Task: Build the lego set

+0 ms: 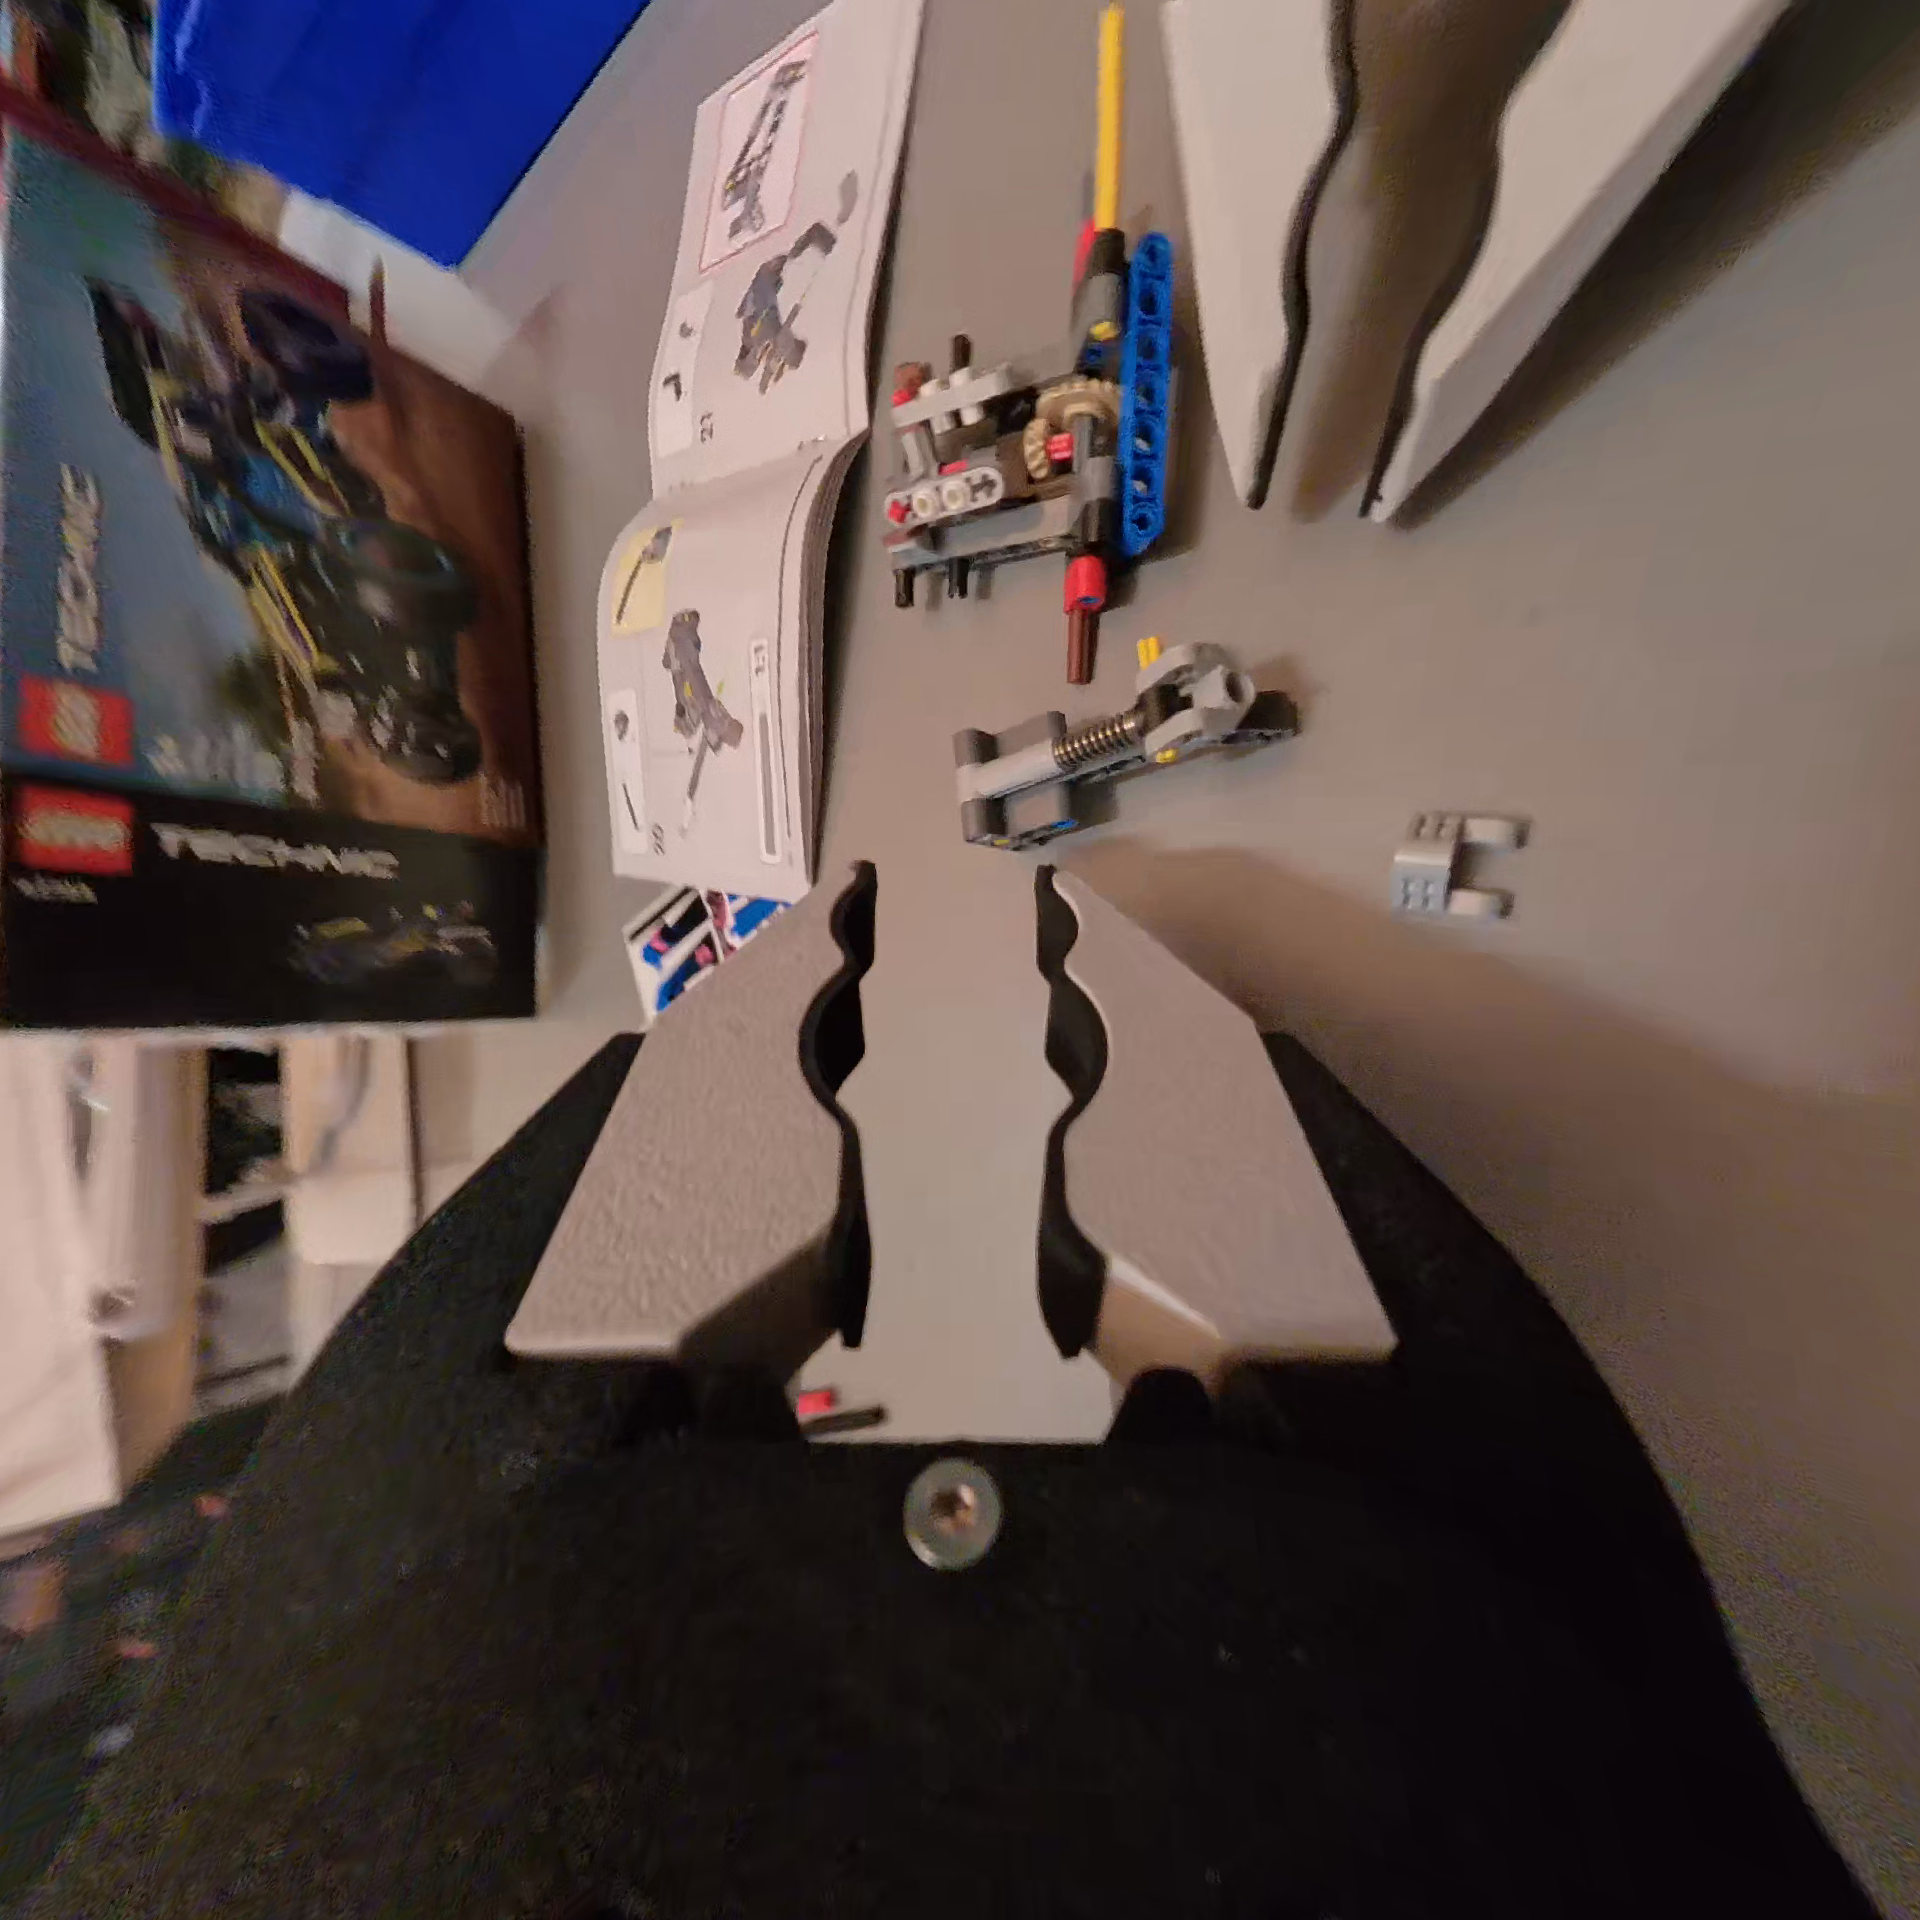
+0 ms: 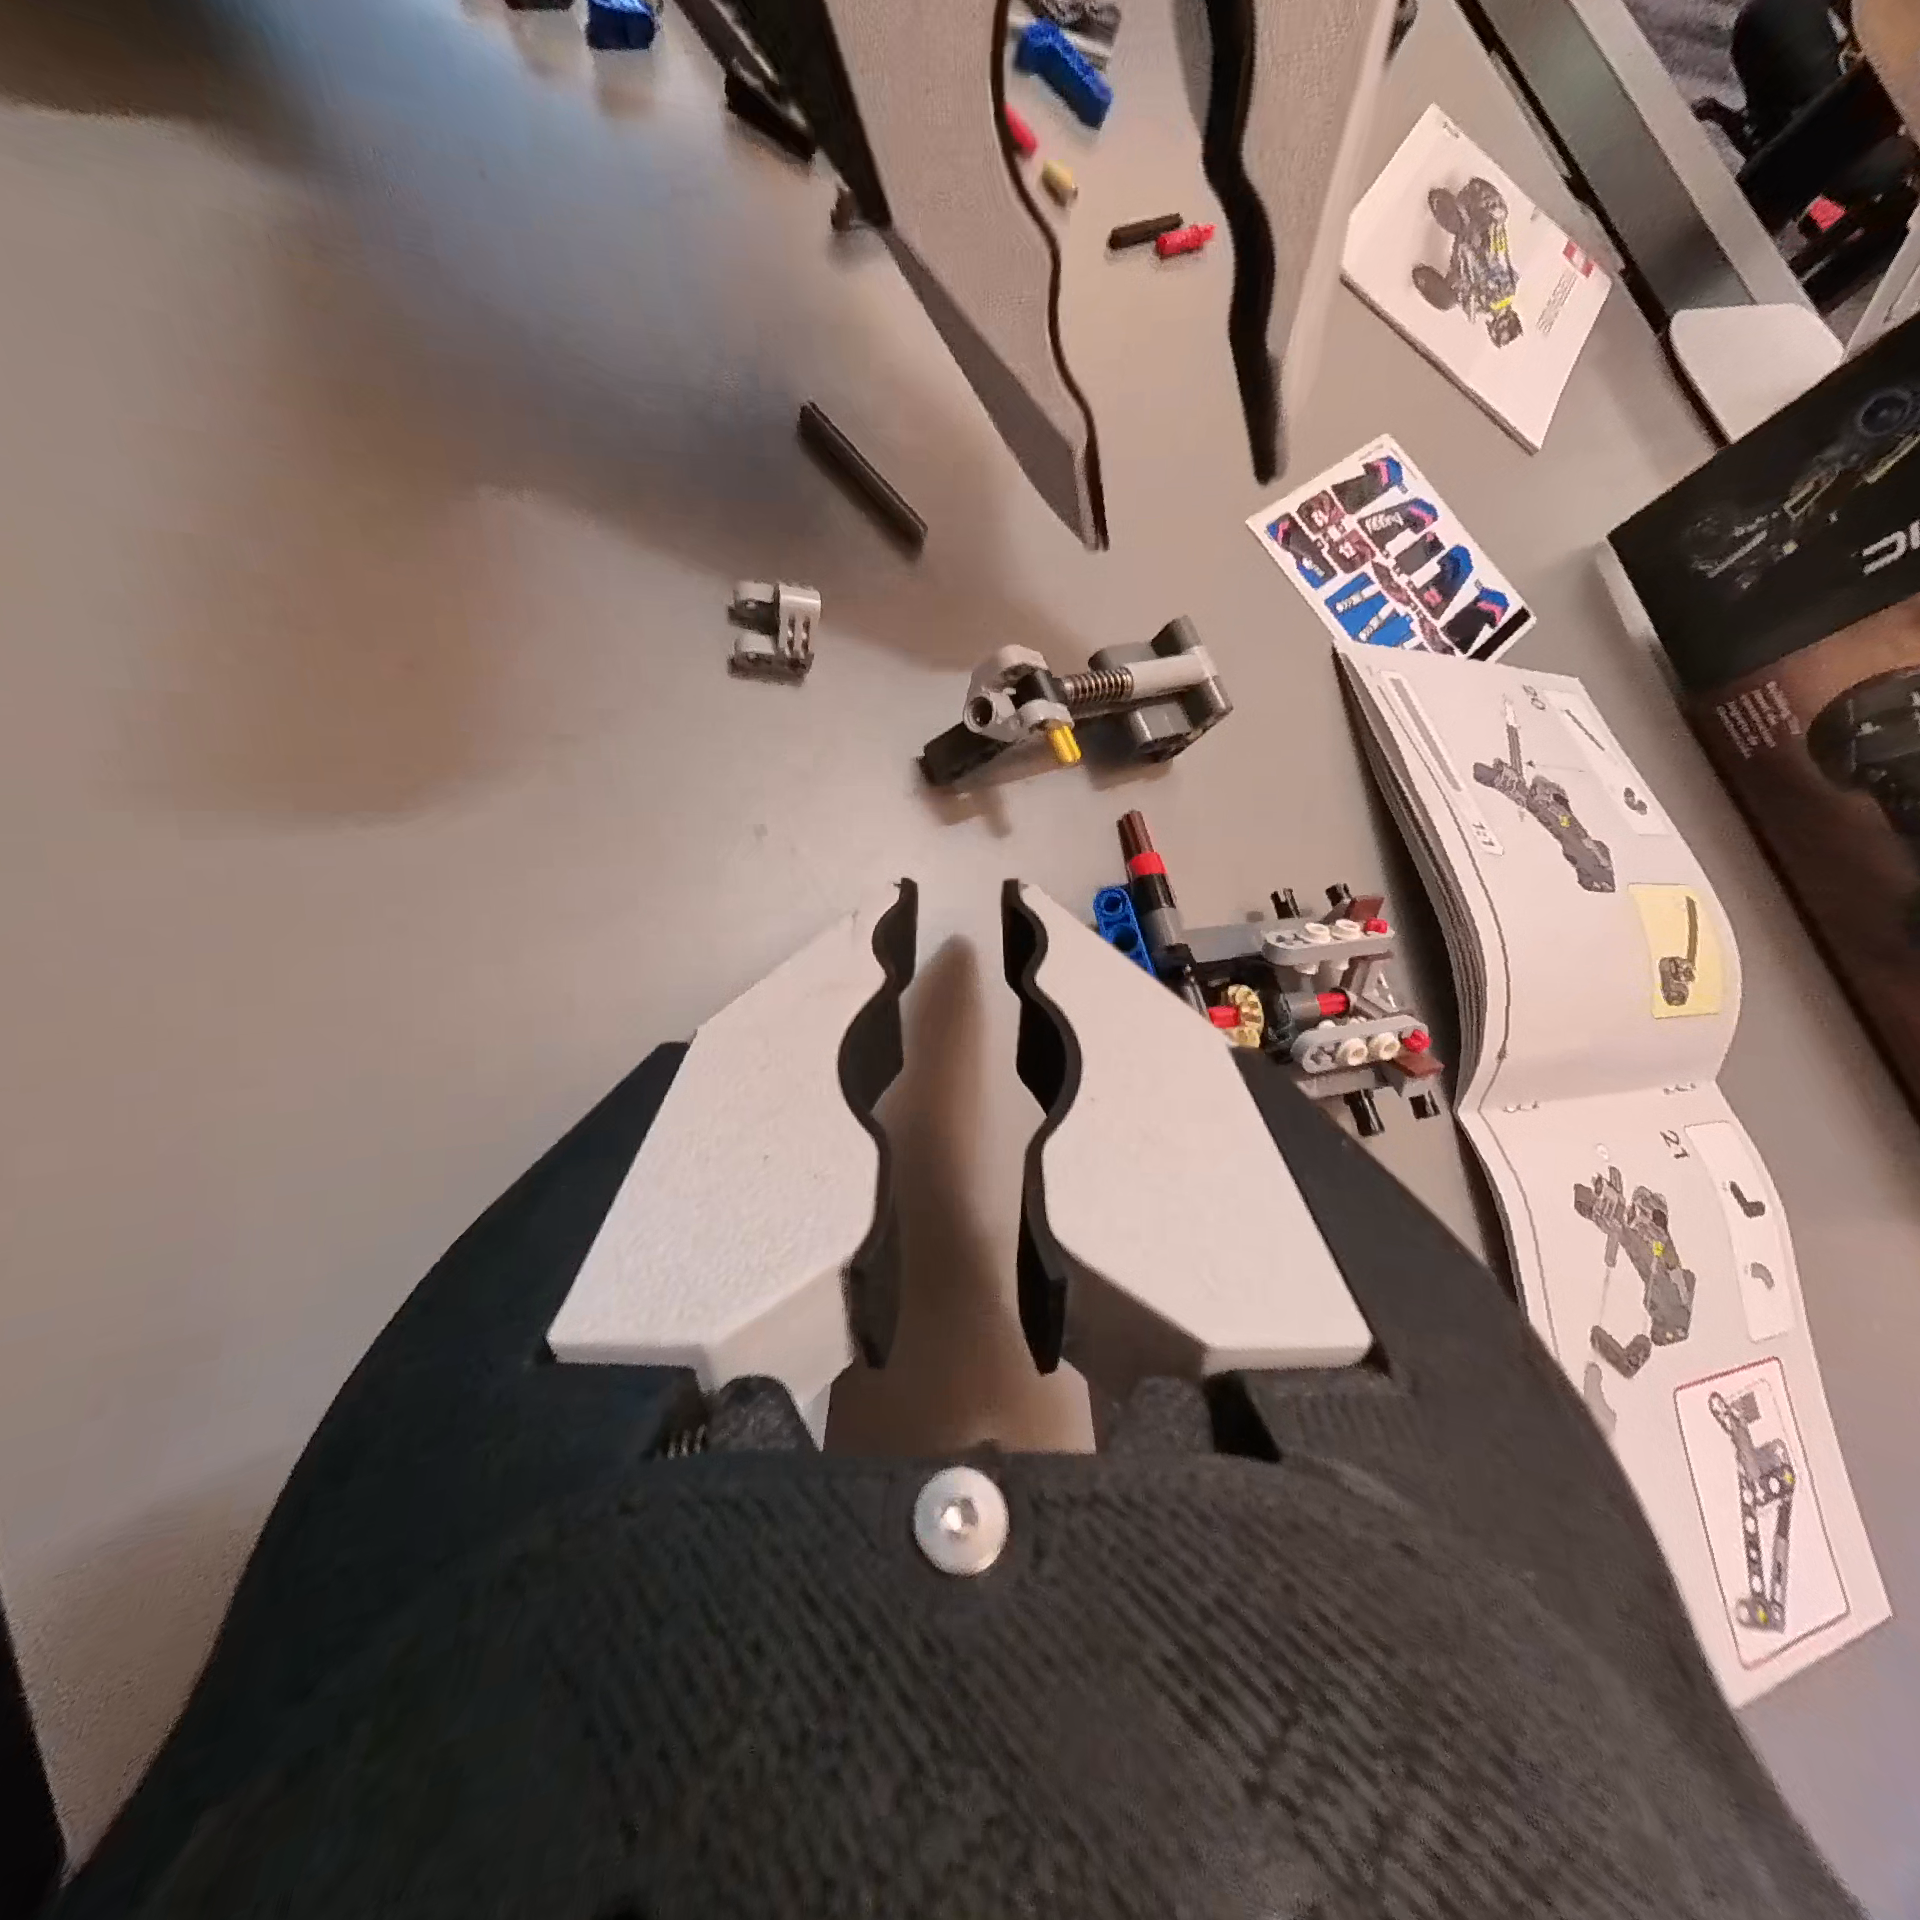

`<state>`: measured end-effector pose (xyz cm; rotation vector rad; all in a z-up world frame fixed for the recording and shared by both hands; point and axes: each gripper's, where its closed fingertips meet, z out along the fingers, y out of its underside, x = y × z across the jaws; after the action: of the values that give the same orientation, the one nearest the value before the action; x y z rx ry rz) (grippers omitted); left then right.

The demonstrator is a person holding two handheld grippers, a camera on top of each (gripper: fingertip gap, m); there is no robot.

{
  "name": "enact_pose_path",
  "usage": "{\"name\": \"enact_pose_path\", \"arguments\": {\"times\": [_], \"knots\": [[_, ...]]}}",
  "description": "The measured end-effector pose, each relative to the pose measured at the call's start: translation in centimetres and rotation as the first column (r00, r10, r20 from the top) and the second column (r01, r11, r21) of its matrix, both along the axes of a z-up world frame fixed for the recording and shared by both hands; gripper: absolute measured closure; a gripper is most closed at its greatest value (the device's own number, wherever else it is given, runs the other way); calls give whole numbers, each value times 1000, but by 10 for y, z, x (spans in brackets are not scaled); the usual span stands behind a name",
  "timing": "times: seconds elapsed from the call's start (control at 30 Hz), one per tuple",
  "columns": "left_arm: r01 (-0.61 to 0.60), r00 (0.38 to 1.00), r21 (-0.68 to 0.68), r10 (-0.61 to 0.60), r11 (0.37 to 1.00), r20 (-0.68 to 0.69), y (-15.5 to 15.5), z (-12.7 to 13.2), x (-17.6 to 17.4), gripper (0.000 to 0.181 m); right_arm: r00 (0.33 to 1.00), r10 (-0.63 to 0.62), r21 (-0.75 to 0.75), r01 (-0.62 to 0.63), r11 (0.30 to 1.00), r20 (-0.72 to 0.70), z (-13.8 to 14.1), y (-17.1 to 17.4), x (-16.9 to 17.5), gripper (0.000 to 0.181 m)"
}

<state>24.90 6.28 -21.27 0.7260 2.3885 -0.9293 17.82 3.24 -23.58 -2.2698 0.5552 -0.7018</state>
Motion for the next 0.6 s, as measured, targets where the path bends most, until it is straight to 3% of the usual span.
{"name": "enact_pose_path", "arguments": {"times": [0.23,0.43,0.6], "knots": [[189,940,205,-238,960,246,-8,-7,-12,145,999,20,-18,-20,1000,47,-2,11,2,168],[290,866,376,-408,880,288,-18,-19,-21,155,987,-55,-24,59,998,149,1,12,15,166],[310,845,418,-449,854,292,-22,-22,-18,173,981,-98,-49,107,993,168,0,10,21,164]]}}
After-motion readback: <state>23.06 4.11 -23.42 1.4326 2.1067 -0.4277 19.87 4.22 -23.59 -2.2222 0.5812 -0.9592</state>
